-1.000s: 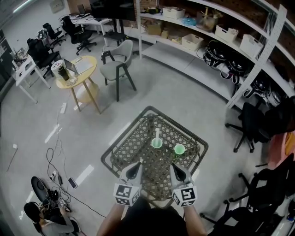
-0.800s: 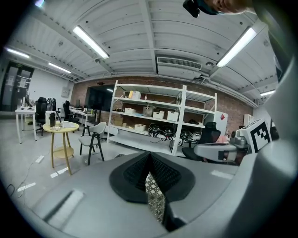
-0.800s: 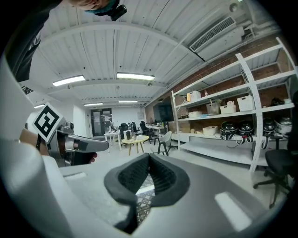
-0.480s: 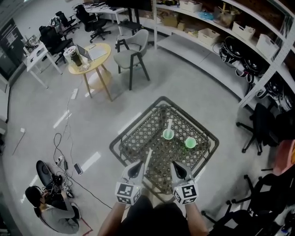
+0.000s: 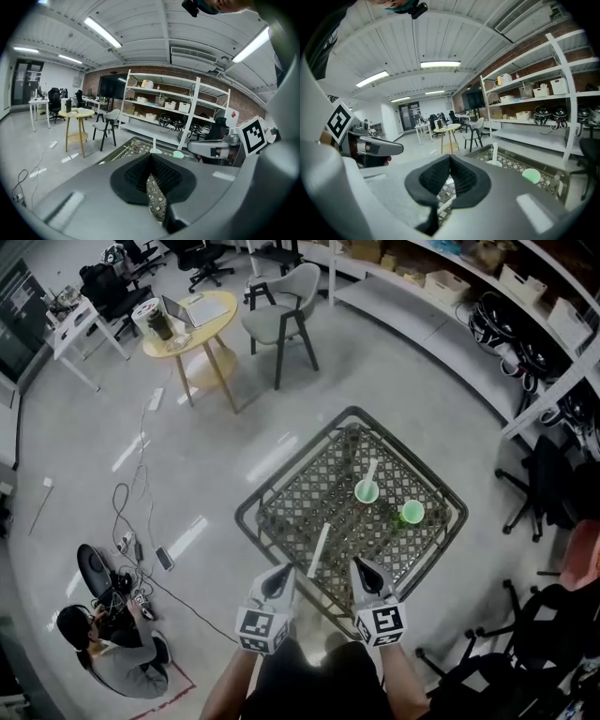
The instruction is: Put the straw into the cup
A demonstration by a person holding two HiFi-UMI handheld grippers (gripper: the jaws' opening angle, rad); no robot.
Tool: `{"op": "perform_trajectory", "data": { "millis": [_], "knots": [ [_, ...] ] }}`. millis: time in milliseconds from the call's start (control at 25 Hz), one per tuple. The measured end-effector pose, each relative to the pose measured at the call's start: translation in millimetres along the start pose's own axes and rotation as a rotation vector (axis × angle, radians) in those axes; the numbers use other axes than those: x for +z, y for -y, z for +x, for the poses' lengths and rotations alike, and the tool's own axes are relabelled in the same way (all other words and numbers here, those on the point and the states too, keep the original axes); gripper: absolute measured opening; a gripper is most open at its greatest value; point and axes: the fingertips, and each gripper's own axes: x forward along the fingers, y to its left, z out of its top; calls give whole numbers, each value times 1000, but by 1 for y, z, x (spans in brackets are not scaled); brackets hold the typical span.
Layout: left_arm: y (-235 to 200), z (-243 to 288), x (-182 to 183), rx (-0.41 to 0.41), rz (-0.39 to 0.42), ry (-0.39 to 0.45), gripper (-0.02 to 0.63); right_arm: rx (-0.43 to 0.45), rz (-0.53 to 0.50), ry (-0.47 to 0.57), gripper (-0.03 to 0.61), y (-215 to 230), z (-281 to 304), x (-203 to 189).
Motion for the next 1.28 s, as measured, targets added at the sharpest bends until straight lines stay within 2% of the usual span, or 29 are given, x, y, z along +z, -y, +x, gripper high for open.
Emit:
{"op": "perform_trajectory", "data": {
  "millis": [240, 640, 1120, 1280],
  "knots": [
    [-40, 21, -38, -36, -32, -68, 6, -54, 28, -63, 3, -2, 41, -38],
    [-79, 56, -92, -92, -82, -159, 6, -100, 107, -175, 3, -5, 92, -100],
    [-102, 93, -138, -130, -94, -237, 6, -121, 137, -261, 3, 11, 138, -150],
    [-108, 103, -145, -134, -100, -251, 6, -135, 183, -284, 5, 18, 150, -164]
  ]
}}
